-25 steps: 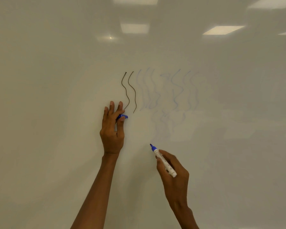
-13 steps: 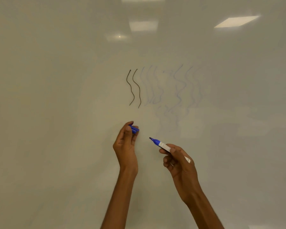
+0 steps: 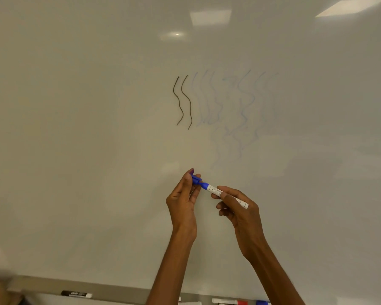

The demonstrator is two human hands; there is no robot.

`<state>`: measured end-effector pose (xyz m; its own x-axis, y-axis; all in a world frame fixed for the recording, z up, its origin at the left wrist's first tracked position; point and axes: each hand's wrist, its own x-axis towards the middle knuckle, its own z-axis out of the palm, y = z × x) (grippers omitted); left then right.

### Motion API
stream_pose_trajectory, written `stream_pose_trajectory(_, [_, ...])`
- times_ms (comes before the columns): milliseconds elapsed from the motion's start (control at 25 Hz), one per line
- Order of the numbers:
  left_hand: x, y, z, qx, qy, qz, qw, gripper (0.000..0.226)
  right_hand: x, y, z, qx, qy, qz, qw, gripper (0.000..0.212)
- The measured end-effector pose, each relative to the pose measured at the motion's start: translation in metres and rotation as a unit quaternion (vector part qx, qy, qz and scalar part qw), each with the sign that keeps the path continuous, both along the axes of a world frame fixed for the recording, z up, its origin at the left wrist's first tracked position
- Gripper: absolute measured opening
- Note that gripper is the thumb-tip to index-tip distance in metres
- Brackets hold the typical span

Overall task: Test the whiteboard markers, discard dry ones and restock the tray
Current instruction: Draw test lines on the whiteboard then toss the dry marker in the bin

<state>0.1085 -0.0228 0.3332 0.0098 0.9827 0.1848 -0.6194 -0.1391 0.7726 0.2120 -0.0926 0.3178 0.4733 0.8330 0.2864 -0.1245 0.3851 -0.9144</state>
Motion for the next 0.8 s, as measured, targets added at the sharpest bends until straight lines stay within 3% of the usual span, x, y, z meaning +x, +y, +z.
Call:
stream_pose_trajectory(200, [0.003,-0.012,-0.006,0.018,0.028,0.024,0.999,0.020,0.006,-0.007,0.000,0.001,-0.013,0.031,0.999,0.028])
stream_pose_trajectory(600, [-0.005,-0.035,-0.017,0.036,0.030,0.076,0.996,0.024,0.005,-0.008,-0.006,-0.024,0.030,0.116,0.993,0.023])
stream_pose_trajectory(800, [-0.047,-0.020,-0.039,0.035,0.101,0.078,0.991,0.026,-0.019,0.006,-0.024,-0.076,0.038,0.161,0.983,0.026])
